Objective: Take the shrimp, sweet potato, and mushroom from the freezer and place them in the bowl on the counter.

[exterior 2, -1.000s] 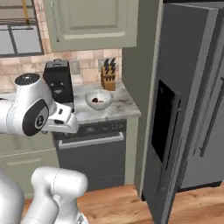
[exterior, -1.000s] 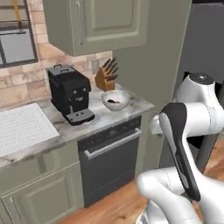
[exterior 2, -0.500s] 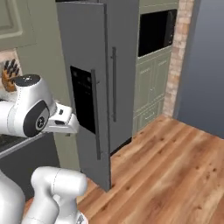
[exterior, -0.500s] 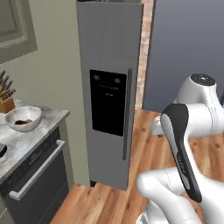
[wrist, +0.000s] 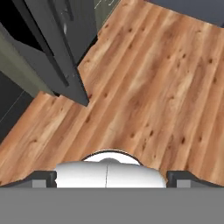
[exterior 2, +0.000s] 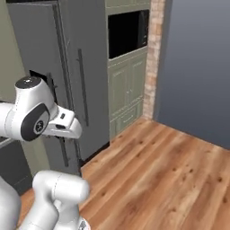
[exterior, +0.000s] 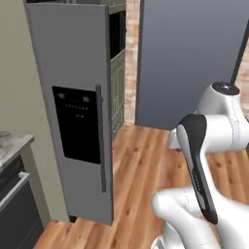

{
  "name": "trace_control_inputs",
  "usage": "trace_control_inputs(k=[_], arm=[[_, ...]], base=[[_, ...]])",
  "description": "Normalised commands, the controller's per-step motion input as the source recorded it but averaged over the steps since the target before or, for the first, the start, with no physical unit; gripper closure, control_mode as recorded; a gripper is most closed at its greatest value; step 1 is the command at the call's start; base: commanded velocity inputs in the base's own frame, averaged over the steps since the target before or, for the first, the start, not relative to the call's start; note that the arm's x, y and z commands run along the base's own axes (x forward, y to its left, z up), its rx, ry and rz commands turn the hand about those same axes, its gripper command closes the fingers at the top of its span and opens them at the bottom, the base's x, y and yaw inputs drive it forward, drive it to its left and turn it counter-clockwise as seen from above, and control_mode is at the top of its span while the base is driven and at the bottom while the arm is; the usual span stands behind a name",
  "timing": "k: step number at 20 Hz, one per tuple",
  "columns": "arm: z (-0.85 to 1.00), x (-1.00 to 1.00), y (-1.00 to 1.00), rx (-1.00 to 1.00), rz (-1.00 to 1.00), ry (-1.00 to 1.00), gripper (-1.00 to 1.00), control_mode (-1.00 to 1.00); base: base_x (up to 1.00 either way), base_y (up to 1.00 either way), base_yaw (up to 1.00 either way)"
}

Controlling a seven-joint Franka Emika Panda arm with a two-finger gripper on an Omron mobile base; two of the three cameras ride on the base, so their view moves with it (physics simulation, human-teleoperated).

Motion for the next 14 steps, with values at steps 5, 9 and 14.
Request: trace_control_inputs(k=[5, 9, 14], arm=[[0.00, 0.00, 0.00, 0.00, 0.00, 0.00, -1.00, 1.00], [0.00, 0.00, 0.00, 0.00, 0.00, 0.00, -1.00, 1.00], [0.00, 0.00, 0.00, 0.00, 0.00, 0.00, -1.00, 1.00]], base=[[0.81, -0.93, 0.31], [0.78, -0.87, 0.48], [0.59, -0.88, 0.52]])
